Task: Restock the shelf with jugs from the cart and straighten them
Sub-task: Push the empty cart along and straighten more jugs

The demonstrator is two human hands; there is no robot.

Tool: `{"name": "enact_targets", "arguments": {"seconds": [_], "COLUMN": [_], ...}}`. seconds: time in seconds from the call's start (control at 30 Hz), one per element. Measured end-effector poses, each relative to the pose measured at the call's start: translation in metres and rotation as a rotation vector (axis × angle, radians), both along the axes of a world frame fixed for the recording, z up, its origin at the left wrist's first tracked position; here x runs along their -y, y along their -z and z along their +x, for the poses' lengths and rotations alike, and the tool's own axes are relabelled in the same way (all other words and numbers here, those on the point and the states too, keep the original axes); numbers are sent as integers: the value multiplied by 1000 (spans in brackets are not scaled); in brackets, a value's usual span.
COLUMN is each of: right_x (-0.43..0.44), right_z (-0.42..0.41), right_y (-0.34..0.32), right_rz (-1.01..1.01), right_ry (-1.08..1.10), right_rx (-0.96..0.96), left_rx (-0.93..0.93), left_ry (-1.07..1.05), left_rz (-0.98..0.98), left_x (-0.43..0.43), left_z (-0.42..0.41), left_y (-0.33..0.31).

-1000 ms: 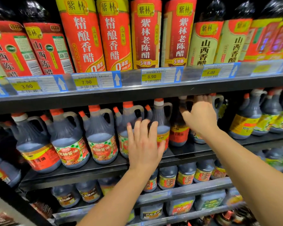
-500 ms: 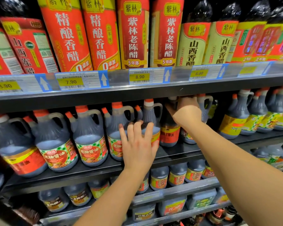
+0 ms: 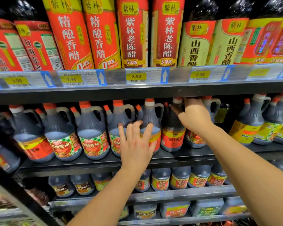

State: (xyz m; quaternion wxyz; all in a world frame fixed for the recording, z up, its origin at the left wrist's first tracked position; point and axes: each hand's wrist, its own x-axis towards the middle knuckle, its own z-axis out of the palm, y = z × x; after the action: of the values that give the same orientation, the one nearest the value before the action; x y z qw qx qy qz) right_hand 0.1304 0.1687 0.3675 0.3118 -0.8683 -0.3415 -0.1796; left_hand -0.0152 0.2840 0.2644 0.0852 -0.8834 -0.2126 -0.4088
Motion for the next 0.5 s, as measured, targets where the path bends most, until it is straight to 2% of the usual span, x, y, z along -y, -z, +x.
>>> {"name": "enact_targets", "arguments": {"seconds": [0.33,0.5], "right_x": [9,10], "right_z": [2,0], "right_y": [3,4], "right_rz": [-144,-73], "right_ry": [37,-2], "right_rx": [-54,-91], "left_rx": [-10,-13], "left_ry": [-18,-20], "left_rz": [-31,-48], "left_x": [6,8], "left_z": [-2,-2], "left_y": [-4,-6]}}
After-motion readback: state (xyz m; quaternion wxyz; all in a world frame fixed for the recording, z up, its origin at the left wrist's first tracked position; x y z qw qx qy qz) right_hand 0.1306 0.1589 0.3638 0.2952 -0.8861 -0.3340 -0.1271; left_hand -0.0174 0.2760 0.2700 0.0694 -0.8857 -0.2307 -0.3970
